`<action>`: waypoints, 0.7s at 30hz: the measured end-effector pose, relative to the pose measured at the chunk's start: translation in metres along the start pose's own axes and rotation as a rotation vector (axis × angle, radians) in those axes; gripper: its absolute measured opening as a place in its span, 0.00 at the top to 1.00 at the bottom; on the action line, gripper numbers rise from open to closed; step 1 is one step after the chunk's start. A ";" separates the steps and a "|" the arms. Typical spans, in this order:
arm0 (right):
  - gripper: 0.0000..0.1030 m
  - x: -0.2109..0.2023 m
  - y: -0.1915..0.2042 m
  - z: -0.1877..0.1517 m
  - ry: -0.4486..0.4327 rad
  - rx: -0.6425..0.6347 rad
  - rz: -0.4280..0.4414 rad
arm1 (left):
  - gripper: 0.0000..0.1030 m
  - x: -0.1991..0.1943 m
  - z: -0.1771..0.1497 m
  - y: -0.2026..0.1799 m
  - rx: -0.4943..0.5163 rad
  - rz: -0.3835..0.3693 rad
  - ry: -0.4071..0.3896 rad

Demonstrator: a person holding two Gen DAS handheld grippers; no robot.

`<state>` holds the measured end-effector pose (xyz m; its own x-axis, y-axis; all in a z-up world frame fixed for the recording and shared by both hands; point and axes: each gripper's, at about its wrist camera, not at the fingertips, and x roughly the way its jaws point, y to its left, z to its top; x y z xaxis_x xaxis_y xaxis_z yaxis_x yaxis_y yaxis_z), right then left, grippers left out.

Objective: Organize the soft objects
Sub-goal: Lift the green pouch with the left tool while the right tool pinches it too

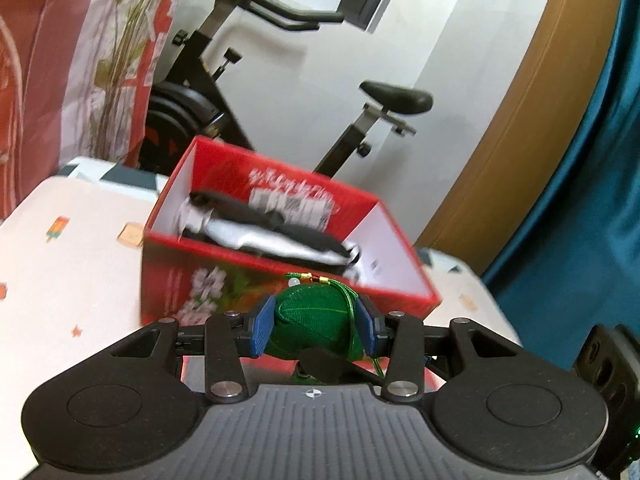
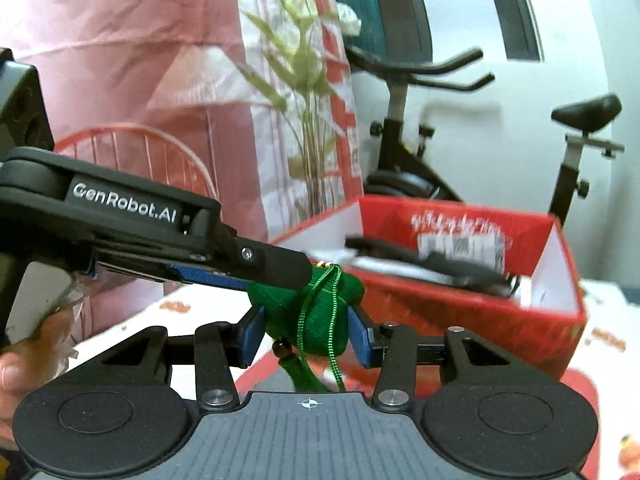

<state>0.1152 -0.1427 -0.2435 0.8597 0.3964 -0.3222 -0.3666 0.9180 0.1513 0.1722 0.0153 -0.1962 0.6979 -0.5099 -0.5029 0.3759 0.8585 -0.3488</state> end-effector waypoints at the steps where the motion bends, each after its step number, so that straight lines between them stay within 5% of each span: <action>1: 0.61 -0.003 -0.002 0.006 -0.010 -0.004 0.003 | 0.57 -0.001 0.005 -0.001 -0.006 -0.012 -0.008; 10: 0.62 -0.024 -0.031 0.081 -0.102 -0.016 0.014 | 0.57 -0.005 0.058 -0.025 0.001 -0.095 -0.107; 21: 0.62 -0.029 -0.067 0.142 -0.226 -0.165 -0.115 | 0.57 0.016 0.110 -0.060 0.075 -0.231 -0.249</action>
<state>0.1659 -0.2176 -0.1115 0.9496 0.2939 -0.1090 -0.2990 0.9537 -0.0338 0.2275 -0.0380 -0.0966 0.7133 -0.6700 -0.2059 0.5783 0.7285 -0.3671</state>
